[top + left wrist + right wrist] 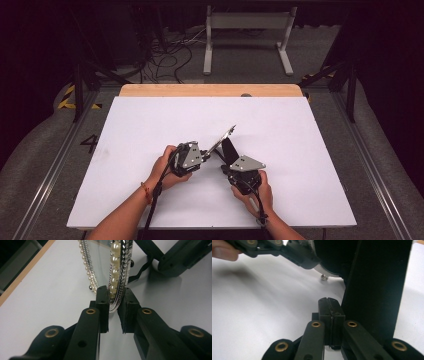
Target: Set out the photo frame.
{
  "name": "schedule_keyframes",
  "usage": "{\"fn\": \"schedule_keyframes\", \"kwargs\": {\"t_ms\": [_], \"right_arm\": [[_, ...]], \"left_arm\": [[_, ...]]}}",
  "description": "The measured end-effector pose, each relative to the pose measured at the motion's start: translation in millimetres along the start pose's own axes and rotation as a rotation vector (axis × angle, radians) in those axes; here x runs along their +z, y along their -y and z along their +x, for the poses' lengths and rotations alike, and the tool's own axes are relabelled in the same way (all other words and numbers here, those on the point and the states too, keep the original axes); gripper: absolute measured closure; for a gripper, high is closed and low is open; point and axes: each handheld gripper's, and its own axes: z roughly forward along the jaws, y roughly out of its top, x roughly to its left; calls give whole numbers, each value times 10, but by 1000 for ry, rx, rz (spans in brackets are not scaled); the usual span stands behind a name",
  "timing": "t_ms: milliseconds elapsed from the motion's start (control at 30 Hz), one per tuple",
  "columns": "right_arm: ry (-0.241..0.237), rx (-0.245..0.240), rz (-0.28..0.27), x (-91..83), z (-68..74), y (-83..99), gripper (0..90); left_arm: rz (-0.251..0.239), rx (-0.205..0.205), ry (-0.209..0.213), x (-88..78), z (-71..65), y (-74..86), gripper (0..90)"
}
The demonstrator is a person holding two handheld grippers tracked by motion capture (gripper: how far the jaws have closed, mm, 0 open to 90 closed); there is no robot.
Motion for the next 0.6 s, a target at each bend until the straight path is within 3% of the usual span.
{"fn": "schedule_keyframes", "kwargs": {"t_ms": [233,400,600], "right_arm": [[-16,2,4,-10,-32,4,900],[-26,7,1,-29,-48,0,898],[-28,1,-7,-66,-53,-21,891]], "left_arm": [[0,-12,11,-17,-17,3,783],[-44,-40,45,-61,10,21,761],[-62,-41,37,-90,2,9,755]]}}
